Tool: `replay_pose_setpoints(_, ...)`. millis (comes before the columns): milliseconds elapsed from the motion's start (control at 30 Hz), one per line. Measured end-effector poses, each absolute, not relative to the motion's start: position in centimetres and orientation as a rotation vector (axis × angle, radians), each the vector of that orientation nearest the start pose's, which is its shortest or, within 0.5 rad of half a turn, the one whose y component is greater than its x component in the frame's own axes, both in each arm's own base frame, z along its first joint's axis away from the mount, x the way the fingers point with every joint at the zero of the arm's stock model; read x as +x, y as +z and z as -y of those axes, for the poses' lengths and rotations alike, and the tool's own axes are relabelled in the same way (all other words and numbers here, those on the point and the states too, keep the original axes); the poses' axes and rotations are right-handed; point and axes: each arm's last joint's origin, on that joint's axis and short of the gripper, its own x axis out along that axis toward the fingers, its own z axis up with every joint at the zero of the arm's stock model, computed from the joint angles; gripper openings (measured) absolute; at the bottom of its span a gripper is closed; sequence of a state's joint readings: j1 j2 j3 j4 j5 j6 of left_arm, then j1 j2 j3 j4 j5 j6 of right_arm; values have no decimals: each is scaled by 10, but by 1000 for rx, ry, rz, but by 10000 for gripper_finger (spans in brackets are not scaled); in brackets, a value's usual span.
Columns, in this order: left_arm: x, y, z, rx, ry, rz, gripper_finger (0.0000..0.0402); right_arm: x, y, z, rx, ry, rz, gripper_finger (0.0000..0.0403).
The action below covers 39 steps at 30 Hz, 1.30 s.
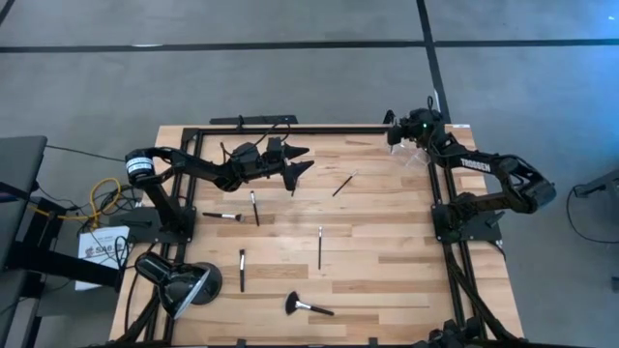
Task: Put items in baskets/containers
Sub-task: Put the black eyeshadow brush into the transparent organizer, then adjust the transparent organizer
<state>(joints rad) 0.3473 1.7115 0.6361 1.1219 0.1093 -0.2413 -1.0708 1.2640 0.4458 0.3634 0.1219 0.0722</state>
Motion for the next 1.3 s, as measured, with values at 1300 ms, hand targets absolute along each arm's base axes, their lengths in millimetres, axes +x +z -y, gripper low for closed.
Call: replay_pose_setpoints(1300, 305, 182, -107, -230, 232, 66, 260, 109, 188, 218, 112, -1177, -330, 2)
